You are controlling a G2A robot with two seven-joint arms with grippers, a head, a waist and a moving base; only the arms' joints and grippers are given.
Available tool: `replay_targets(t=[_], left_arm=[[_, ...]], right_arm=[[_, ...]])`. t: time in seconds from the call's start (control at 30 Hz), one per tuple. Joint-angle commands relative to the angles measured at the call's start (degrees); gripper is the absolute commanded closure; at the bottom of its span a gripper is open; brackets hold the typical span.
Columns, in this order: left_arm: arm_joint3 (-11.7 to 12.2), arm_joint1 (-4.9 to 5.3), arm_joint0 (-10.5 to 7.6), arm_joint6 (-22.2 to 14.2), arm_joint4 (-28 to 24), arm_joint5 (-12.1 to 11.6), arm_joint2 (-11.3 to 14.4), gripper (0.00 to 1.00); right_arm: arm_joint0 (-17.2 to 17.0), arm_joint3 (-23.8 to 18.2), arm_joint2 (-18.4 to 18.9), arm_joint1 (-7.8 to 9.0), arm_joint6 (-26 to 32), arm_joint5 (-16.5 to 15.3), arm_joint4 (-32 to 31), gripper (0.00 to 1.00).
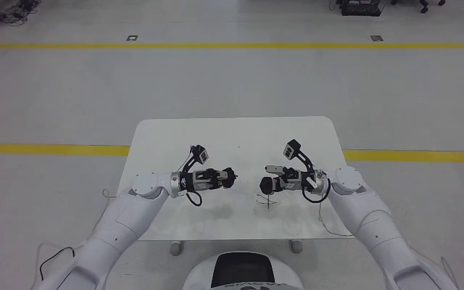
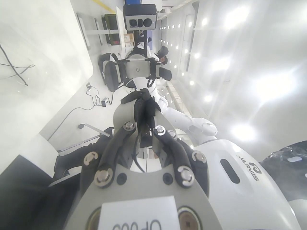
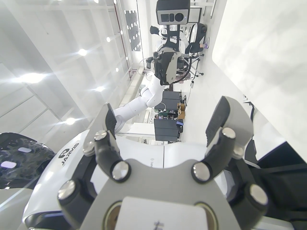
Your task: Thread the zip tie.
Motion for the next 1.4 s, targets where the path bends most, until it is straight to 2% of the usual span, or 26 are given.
replay_targets(t=[0.0, 0.8, 0.93, 0.97, 1.13, 1.2, 1.37], left_arm=[[-0.80, 0.16, 0.57, -0.24, 0.48, 0.00, -0.57, 1.00], [-1.08, 0.20, 0.72, -0.20, 0.64, 0.00, -0.72, 1.00], [-1.08, 0.20, 0.72, -0.20, 0.64, 0.00, -0.72, 1.00], [-1.08, 0.20, 0.72, -0.20, 0.64, 0.00, -0.72, 1.00], [-1.08, 0.20, 0.72, -0.20, 0.64, 0.00, -0.72, 1.00], [-1.08, 0.20, 0.72, -0.20, 0.64, 0.00, -0.72, 1.00], [-1.08, 0.20, 0.72, -0.20, 0.64, 0.00, -0.72, 1.00]], right_arm=[[0.00, 0.00, 0.00, 0.00, 0.00, 0.00, 0.00, 0.00], [-0.18, -0.19, 0.06, 0.02, -0.95, -0.05, -0.41, 0.00], [-0.23, -3.94, 1.44, 1.08, -3.50, 1.40, -8.62, 0.00], [-0.16, -5.49, 1.88, 1.57, -3.29, 2.38, -12.25, 0.00], [-0.51, -11.15, 4.32, 3.15, -3.37, 4.04, -22.07, 0.00], [-0.12, -13.25, 4.99, 3.70, -2.96, 3.77, -26.25, 0.00], [1.21, -15.40, 5.09, 4.30, -2.93, 2.54, -32.54, 0.00]])
